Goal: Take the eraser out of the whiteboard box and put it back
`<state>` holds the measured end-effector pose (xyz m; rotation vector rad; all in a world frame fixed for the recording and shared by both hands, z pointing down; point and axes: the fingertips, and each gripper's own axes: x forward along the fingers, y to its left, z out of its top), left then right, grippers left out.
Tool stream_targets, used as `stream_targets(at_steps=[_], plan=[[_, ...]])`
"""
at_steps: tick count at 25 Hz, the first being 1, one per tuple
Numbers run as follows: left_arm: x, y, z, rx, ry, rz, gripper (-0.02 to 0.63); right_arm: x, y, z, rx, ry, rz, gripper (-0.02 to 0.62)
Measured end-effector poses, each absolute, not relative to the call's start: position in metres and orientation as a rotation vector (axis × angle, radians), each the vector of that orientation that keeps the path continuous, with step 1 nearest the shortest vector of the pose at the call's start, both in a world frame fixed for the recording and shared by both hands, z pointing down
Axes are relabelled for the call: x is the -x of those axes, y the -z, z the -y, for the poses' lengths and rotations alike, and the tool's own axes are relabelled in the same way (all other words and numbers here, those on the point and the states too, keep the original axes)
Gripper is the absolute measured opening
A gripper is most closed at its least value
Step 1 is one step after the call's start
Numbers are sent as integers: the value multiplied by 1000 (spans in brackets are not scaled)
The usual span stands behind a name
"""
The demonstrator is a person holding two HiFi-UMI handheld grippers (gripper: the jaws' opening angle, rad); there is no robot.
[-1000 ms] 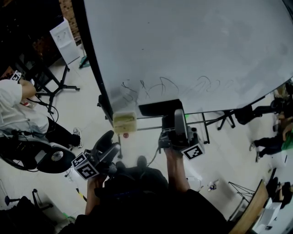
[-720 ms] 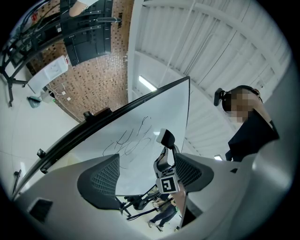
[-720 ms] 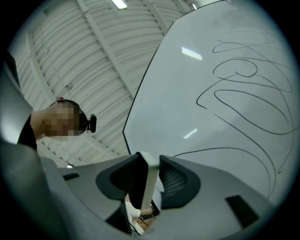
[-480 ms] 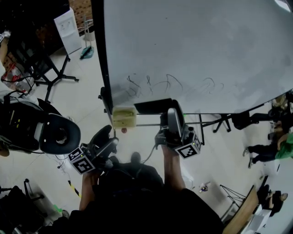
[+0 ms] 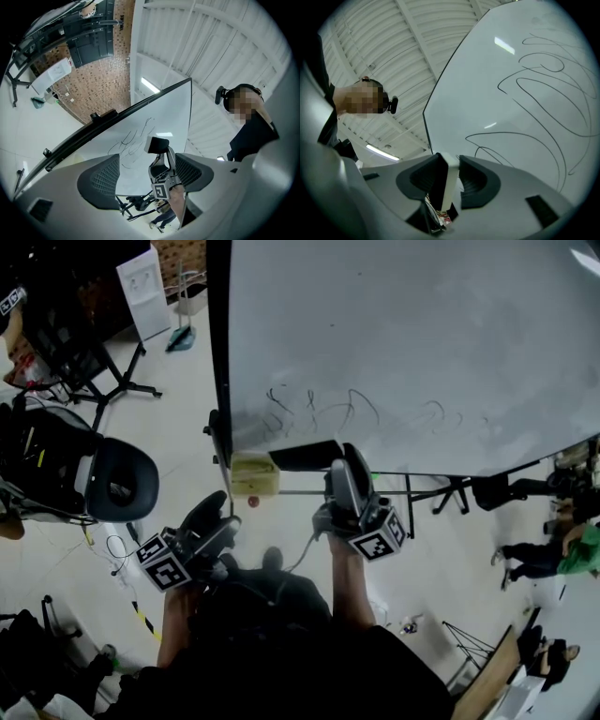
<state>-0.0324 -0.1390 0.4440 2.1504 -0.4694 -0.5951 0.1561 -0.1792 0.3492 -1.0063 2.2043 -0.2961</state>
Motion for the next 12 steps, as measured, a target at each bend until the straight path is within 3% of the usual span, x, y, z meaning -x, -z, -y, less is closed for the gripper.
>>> stream_targets(at_steps=[12], plan=[[36, -448, 136, -2137, 591, 486, 367, -134, -383, 184, 1042, 297, -2345, 164]])
